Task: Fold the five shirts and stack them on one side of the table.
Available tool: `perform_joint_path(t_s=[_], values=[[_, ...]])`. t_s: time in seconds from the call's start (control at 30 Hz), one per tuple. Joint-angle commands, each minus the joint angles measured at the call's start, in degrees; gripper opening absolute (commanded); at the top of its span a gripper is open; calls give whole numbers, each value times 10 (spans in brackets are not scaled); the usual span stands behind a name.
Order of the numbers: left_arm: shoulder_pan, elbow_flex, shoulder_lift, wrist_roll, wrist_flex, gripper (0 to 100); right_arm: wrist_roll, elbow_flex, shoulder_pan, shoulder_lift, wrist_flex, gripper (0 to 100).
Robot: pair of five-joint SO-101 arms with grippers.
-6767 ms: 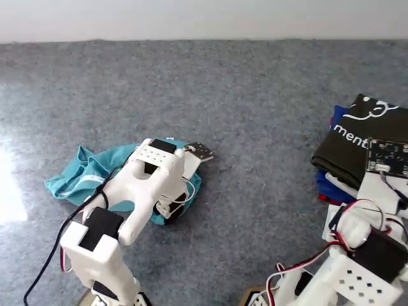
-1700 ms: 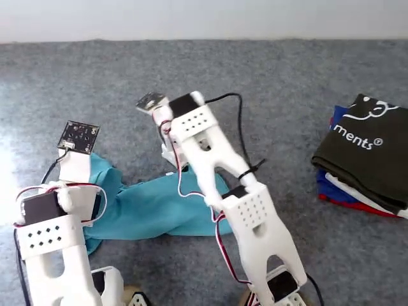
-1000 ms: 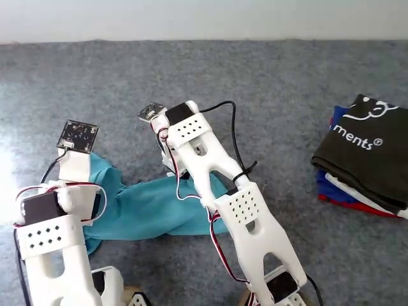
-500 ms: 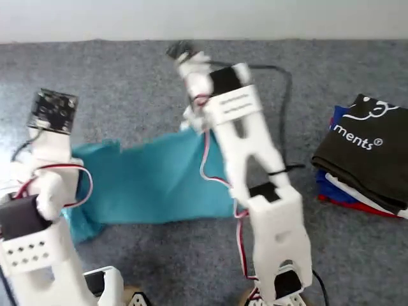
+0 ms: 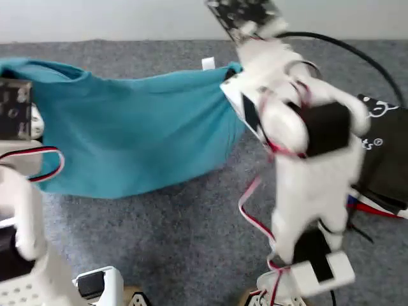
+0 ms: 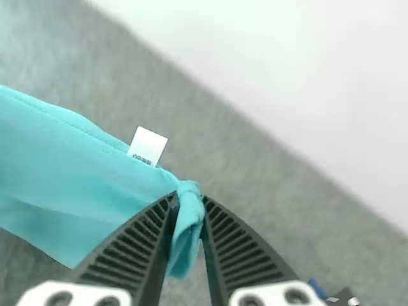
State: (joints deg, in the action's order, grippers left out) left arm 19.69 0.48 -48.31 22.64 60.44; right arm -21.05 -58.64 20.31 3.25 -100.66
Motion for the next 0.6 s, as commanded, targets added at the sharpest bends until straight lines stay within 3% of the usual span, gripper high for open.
perform_joint_path(t_s=[0.0, 0.27, 0.57], values=[[-3, -71, 0, 50, -36, 25, -6, -11, -8, 83, 3, 11], [-3, -170, -5, 83, -39, 25, -105, -11, -12, 183, 65, 10], [-2, -281, -1, 98, -37, 15, -153, -11, -109, 255, 65, 10]])
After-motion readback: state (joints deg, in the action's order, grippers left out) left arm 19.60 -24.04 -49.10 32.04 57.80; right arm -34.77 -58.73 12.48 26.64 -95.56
